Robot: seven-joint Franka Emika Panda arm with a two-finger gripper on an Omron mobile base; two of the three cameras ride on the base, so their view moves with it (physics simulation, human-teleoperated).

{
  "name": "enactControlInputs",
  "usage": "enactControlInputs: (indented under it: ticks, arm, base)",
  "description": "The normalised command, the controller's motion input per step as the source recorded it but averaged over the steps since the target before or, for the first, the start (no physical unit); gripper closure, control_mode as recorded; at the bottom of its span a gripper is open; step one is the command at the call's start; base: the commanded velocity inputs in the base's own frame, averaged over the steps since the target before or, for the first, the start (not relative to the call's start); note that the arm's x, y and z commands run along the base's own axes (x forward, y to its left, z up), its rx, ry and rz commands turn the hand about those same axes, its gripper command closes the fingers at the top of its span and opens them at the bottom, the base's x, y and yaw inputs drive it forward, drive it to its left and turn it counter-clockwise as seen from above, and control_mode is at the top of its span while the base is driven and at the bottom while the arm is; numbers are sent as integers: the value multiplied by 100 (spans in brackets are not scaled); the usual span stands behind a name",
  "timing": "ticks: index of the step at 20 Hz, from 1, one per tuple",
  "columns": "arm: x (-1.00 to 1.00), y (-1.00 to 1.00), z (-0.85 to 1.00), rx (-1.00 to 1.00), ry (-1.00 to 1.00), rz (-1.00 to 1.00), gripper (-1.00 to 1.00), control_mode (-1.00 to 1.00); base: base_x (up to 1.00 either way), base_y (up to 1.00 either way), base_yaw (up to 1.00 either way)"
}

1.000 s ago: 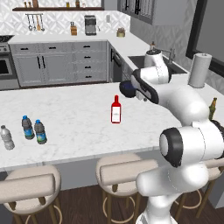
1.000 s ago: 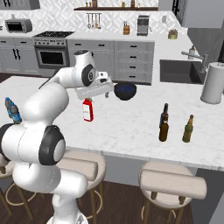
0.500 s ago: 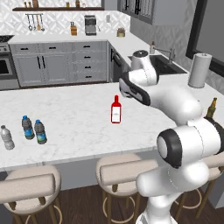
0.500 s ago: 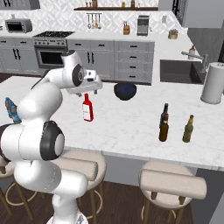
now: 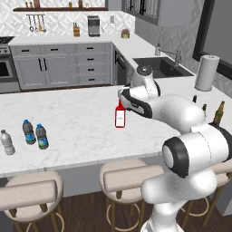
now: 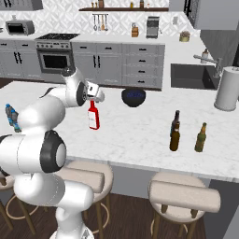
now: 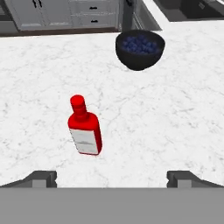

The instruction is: Move the plastic bottles in the middle to the plastics group, and the glass bottles in the middle to the glass group.

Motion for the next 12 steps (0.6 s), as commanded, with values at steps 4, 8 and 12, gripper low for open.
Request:
enactControlInputs:
  ticks: [4, 8, 12]
  arm:
    - [22, 24, 4, 11, 5, -13, -100, -100]
    - [20, 16, 4, 1, 20, -1, -100, -100]
    - [19, 21, 0, 0, 9, 0, -100, -100]
  base:
    - [0, 0, 0]
    - [0, 0, 0]
    - [0, 0, 0]
